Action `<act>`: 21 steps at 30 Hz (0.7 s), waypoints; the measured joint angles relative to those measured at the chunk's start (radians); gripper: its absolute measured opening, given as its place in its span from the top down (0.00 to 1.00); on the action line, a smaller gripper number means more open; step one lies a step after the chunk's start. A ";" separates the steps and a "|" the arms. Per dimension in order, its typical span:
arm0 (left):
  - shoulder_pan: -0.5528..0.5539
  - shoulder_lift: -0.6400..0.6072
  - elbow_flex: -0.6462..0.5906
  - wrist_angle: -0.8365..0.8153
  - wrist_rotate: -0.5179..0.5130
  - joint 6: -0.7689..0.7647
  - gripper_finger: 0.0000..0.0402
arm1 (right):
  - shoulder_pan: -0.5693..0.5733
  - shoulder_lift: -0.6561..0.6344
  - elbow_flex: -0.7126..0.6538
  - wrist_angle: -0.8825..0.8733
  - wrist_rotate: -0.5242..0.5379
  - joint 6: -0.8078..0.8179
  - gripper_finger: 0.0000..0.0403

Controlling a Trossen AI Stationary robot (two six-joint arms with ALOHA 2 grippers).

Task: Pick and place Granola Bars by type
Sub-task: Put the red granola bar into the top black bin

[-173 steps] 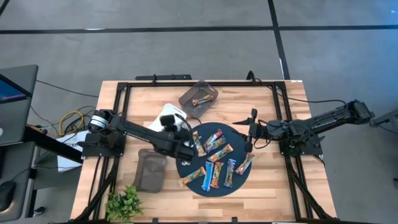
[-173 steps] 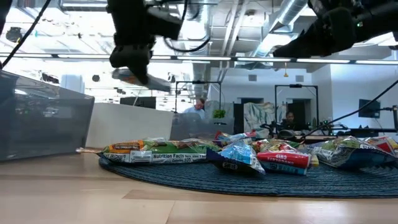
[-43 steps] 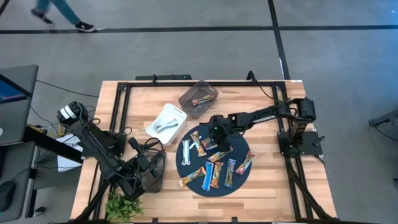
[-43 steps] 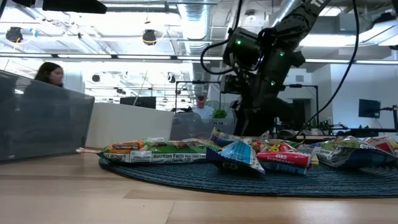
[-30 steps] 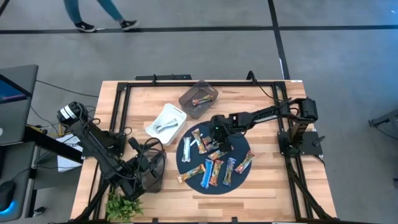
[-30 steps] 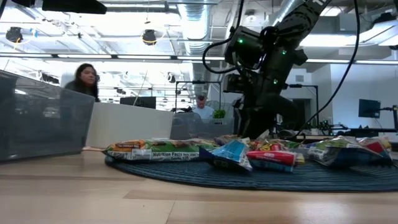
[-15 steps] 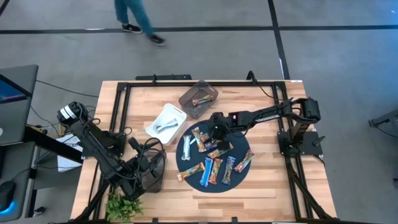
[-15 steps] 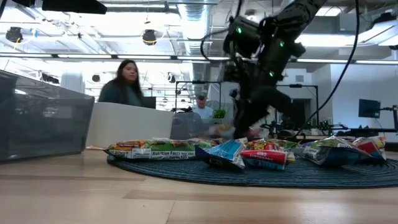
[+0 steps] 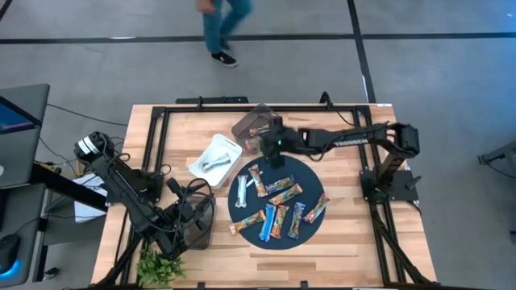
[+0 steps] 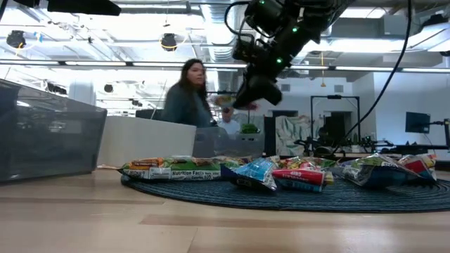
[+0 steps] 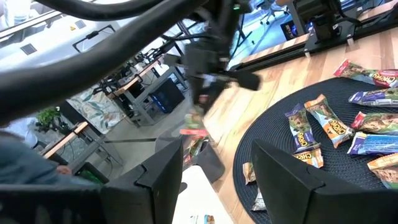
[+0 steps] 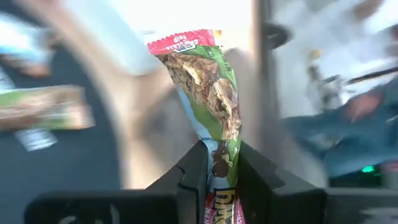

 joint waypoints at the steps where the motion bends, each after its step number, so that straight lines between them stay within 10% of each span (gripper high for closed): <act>1: 0.000 0.000 0.000 0.000 0.001 0.000 0.54 | -0.022 0.000 0.000 0.026 -0.001 -0.022 0.86; 21: 0.008 0.000 0.000 -0.003 -0.011 0.008 0.54 | -0.255 0.069 0.001 0.129 -0.271 0.029 0.86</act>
